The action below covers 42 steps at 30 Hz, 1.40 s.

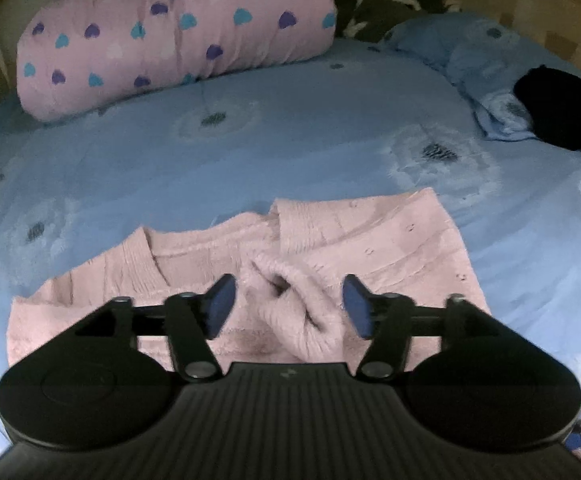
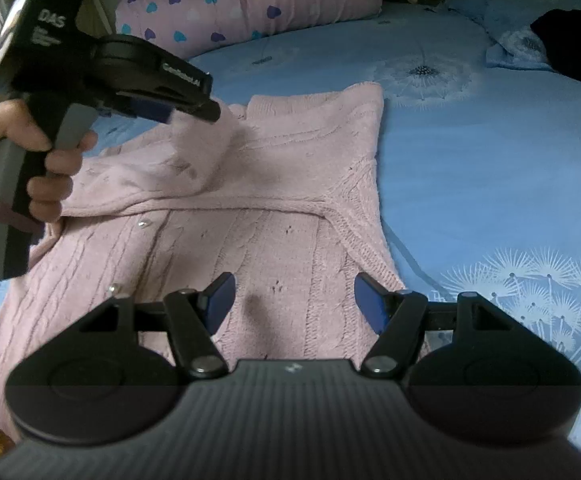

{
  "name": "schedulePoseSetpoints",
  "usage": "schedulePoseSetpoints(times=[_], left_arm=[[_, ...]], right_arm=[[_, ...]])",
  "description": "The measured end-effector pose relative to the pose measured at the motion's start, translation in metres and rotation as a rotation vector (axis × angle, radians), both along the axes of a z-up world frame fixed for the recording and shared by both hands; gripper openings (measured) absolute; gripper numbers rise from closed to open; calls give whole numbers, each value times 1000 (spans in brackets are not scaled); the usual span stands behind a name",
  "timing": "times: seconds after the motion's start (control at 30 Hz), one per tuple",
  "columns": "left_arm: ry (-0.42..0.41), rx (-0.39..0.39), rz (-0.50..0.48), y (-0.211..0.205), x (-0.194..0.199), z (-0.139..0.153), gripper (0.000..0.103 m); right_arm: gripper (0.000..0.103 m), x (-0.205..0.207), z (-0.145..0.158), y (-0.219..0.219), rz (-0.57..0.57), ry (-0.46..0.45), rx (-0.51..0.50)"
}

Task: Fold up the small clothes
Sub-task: 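Lift the held sleeve and fold it across the body, then release, then withdraw the open left tool from the folded cardigan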

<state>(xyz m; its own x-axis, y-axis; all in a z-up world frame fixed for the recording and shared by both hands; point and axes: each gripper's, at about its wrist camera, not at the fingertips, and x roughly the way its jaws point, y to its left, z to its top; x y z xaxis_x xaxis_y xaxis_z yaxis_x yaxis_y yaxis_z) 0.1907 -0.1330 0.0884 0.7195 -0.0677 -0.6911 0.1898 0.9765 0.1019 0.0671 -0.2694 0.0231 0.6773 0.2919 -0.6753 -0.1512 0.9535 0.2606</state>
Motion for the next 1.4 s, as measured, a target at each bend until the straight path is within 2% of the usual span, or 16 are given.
schedulePoseSetpoints(times=[0.13,0.27,0.5,0.6,0.7,0.77,1.0,1.13,1.27,1.4], left_arm=[[-41,34,-19,3,-13,11,73],[-40,42,1,16,-25,19,75],[-39,115,63,57,-45,34,77],[-28,162,95,80,-53,43,85],[-28,195,127,105,-64,44,87],[-31,188,159,122,-71,39,88],[-20,29,286,181,-82,-1,88],[-71,4,344,201,-76,-14,88],[-107,-13,356,213,-67,-21,88],[-97,6,356,219,-57,-32,88]], right_arm=[[68,0,-1,0,-1,1,-1],[68,1,-2,-1,-7,5,-4],[68,1,-4,-1,-14,9,-14],[68,2,-5,1,-15,8,-23],[68,1,-5,2,-22,3,-30],[68,1,-5,1,-28,1,-35],[68,-2,-5,2,-51,-32,-37],[68,0,0,4,-48,-74,-28],[68,15,8,12,-30,-84,-40],[68,42,20,22,-12,-79,-57]])
